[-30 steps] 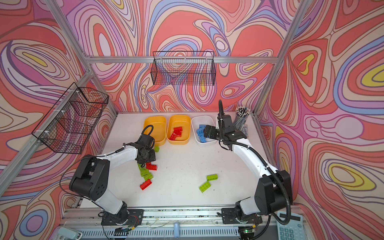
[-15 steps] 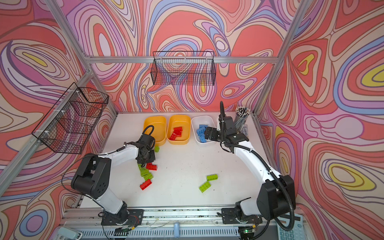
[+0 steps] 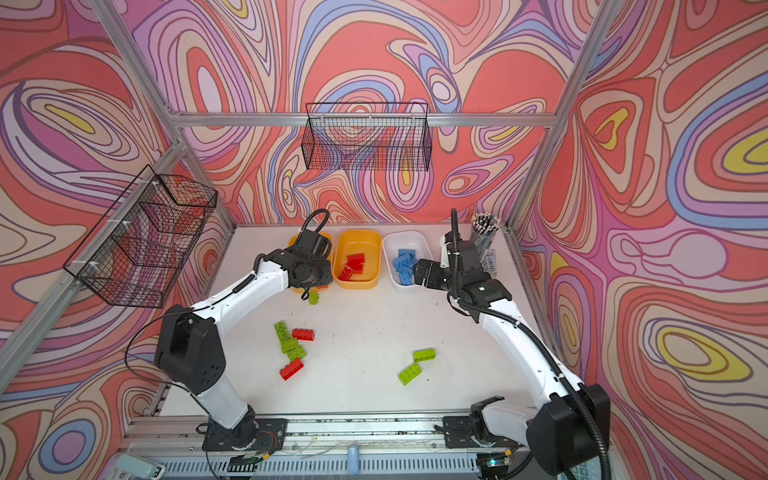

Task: Sort the legos into containers by color
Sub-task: 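Carry the red brick with the left gripper over the yellow tray and release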

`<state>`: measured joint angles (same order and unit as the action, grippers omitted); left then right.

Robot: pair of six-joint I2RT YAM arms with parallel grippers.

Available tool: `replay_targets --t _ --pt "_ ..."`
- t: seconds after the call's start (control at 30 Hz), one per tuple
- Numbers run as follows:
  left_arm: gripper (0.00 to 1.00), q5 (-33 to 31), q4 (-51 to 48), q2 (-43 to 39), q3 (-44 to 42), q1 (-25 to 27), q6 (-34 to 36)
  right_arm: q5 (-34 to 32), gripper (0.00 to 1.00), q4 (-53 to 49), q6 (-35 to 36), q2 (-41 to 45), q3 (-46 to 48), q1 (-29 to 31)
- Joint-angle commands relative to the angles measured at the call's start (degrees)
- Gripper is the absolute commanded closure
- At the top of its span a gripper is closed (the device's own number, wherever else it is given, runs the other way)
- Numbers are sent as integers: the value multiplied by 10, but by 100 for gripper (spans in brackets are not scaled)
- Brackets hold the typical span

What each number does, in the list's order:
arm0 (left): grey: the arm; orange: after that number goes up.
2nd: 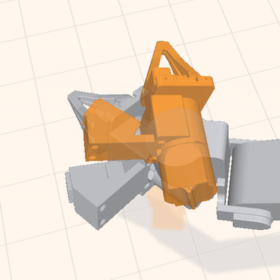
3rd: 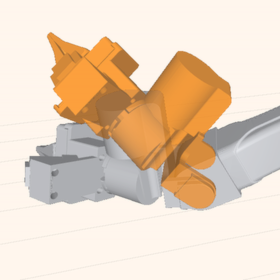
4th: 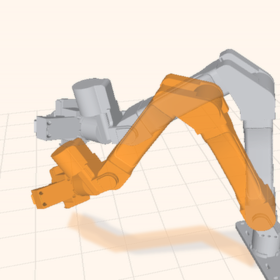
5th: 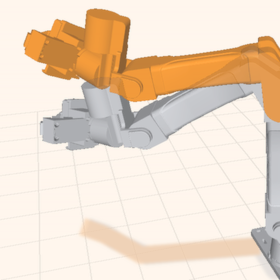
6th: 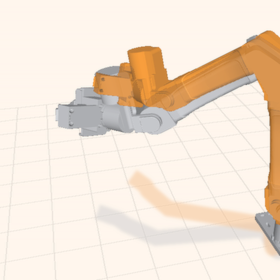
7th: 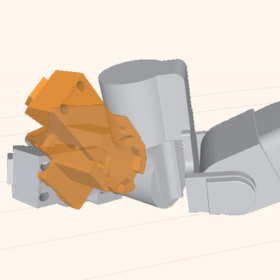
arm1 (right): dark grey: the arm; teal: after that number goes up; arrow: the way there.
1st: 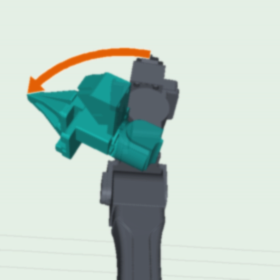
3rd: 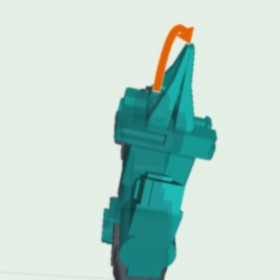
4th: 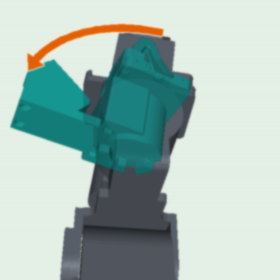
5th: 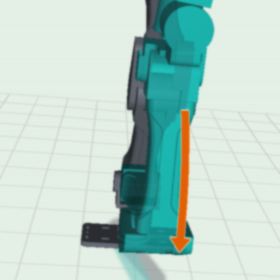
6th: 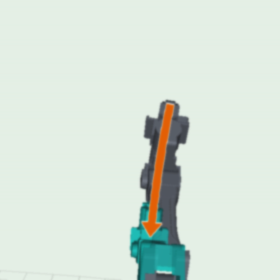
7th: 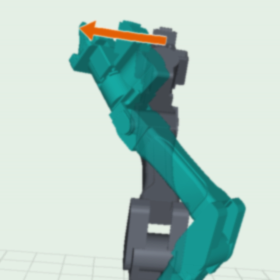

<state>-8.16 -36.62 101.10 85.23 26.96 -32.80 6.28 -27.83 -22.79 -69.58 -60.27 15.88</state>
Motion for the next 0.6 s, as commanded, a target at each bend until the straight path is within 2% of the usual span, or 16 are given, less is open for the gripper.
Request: replay_targets --t 0.0,0.1,0.27,0.33,0.43,0.57 --pt "75 -7 -35 66 75 8 16 9 2 1 -4 25 17 2" --pt "75 6 0 123 136 9 45 7 2 2 -7 39 32 2" --pt "72 33 -18 223 263 10 60 4 2 1 -9 46 44 2" --pt "62 47 -18 252 299 10 64 7 2 6 -8 46 48 2" --pt "39 57 -42 285 355 9 68 11 2 13 -9 43 52 2" --pt "33 58 -61 282 371 10 71 19 2 19 -10 38 50 2"
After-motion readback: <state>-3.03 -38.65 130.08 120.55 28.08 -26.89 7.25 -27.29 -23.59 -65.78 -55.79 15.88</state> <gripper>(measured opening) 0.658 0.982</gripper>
